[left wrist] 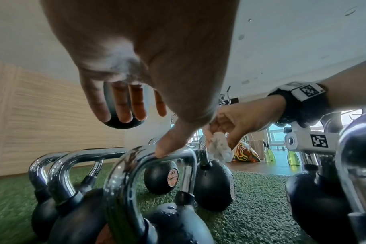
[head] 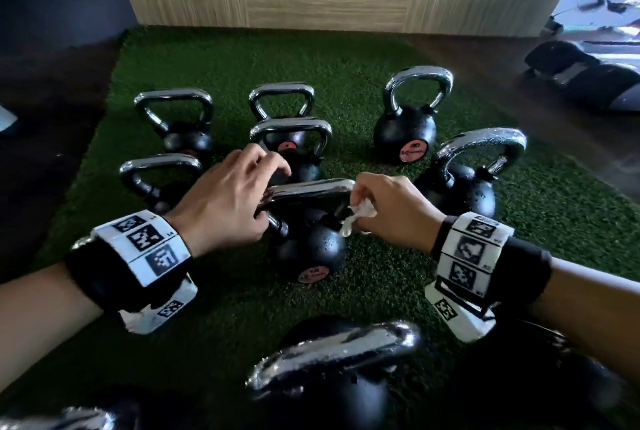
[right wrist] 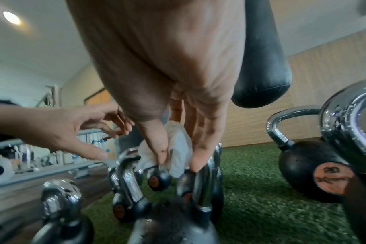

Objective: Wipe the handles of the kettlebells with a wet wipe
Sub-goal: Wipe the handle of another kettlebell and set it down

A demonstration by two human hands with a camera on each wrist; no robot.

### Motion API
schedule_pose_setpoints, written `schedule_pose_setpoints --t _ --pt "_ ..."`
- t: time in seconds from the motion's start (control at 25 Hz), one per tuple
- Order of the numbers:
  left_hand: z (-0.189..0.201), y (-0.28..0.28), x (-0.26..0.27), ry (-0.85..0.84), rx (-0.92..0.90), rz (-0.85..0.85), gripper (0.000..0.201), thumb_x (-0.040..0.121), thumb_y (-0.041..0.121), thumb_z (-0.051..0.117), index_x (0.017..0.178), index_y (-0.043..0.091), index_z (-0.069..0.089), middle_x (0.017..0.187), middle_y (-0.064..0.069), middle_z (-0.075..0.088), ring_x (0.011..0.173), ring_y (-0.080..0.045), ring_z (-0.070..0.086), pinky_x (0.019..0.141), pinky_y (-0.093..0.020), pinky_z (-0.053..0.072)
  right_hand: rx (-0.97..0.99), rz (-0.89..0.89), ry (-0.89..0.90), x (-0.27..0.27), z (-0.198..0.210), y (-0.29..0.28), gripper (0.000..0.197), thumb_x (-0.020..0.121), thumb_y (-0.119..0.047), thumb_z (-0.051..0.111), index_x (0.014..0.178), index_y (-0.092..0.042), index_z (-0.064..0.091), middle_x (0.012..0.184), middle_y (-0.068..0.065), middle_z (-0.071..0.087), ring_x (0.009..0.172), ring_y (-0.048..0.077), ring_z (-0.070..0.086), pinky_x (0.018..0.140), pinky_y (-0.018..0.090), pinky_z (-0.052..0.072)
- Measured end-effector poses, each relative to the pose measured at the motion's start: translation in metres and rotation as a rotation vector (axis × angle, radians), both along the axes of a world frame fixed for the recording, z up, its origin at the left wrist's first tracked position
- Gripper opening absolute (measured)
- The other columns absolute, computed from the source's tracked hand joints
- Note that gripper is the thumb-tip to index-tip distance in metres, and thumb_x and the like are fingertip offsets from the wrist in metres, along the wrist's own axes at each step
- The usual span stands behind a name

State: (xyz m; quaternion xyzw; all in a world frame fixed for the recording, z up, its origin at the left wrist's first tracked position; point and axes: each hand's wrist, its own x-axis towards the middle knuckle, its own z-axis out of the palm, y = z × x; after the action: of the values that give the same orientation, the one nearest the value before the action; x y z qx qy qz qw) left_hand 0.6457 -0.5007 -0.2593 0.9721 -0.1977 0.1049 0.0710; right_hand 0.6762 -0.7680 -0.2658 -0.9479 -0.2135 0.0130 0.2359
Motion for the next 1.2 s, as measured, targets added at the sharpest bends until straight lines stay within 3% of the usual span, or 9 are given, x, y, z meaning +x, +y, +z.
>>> schedule_pose_setpoints --t 0.12,0.28,0.4,0.56,0.72,0.84,1.0,1.12,1.2 --pt "0.009 -0.013 -0.033 0.123 -0.003 0.114 0.048 0.074 0.016 0.062 0.110 0.043 0.045 0.104 0.015 0.044 0.092 -0.011 0.054 0.068 -0.032 0.052 -0.013 0.156 0.009 -0.017 0.016 -0.005 0.019 0.079 -0.023 0.080 0.094 -0.024 0.069 0.097 -0.005 0.056 0.091 0.012 0.053 0.067 0.018 0.038" --pt "0.007 -0.021 -0.075 0.391 -0.035 0.306 0.045 0.074 0.012 0.059 0.100 0.048 0.052 0.100 0.021 0.053 0.082 0.000 0.059 0.075 -0.033 0.056 0.011 0.338 0.041 -0.042 0.032 -0.011 0.031 0.076 -0.021 0.082 0.104 -0.026 0.069 0.087 -0.014 0.058 0.077 0.003 0.052 0.062 0.005 0.039" --pt "-0.004 -0.025 -0.113 0.537 -0.139 0.413 0.049 0.075 0.000 0.056 0.102 0.040 0.060 0.104 0.016 0.060 0.081 -0.001 0.060 0.081 -0.033 0.057 0.108 0.363 0.099 -0.057 0.041 -0.015 0.036 0.071 -0.019 0.086 0.101 -0.023 0.066 0.083 -0.010 0.064 0.072 0.004 0.057 0.055 0.010 0.040" --pt "-0.013 -0.013 -0.155 0.688 -0.184 0.470 0.052 0.079 -0.003 0.059 0.115 0.035 0.060 0.109 0.011 0.062 0.087 -0.008 0.066 0.073 -0.019 0.055 0.264 0.388 0.213 -0.074 0.052 -0.027 0.026 0.068 -0.011 0.088 0.089 -0.020 0.076 0.082 -0.004 0.076 0.076 0.012 0.069 0.071 0.033 0.056" --pt "-0.038 -0.011 -0.179 0.845 -0.186 0.448 0.068 0.071 0.012 0.083 0.125 0.039 0.051 0.121 0.014 0.059 0.103 -0.006 0.064 0.088 -0.027 0.057 0.290 0.348 0.173 -0.094 0.051 -0.042 0.025 0.069 -0.013 0.087 0.090 -0.024 0.079 0.081 -0.008 0.077 0.073 0.001 0.068 0.076 0.035 0.059" --pt "-0.071 -0.023 -0.189 0.864 -0.431 0.416 0.086 0.063 0.032 0.095 0.133 0.043 0.045 0.134 0.021 0.053 0.122 -0.002 0.055 0.099 -0.021 0.050 0.328 0.273 0.132 -0.108 0.043 -0.045 0.027 0.069 -0.016 0.088 0.091 -0.028 0.078 0.079 -0.011 0.075 0.070 -0.001 0.066 0.066 0.021 0.055" --pt "-0.110 -0.035 -0.200 0.759 -0.553 0.495 0.085 0.044 0.077 0.084 0.117 0.050 0.051 0.121 0.031 0.055 0.121 0.003 0.050 0.103 -0.018 0.036 0.306 0.273 0.016 -0.136 0.040 -0.037 0.022 0.072 -0.017 0.083 0.089 -0.028 0.075 0.072 -0.015 0.069 0.064 -0.007 0.059 0.059 0.007 0.041" --pt "-0.130 -0.041 -0.193 0.664 -0.725 0.521 0.082 0.041 0.085 0.080 0.109 0.040 0.069 0.117 0.023 0.067 0.117 0.003 0.058 0.109 -0.025 0.040 0.216 0.280 -0.062 -0.148 0.043 -0.025 0.023 0.075 -0.016 0.080 0.095 -0.027 0.079 0.086 -0.013 0.073 0.076 -0.004 0.060 0.068 0.005 0.042" --pt "-0.133 -0.050 -0.185 0.671 -0.819 0.407 0.071 0.053 0.078 0.082 0.113 0.043 0.071 0.119 0.023 0.070 0.118 0.004 0.060 0.114 -0.032 0.040 0.146 0.305 -0.094 -0.151 0.043 -0.017 0.025 0.077 -0.016 0.080 0.101 -0.024 0.080 0.096 -0.011 0.071 0.085 -0.002 0.056 0.073 0.003 0.037"
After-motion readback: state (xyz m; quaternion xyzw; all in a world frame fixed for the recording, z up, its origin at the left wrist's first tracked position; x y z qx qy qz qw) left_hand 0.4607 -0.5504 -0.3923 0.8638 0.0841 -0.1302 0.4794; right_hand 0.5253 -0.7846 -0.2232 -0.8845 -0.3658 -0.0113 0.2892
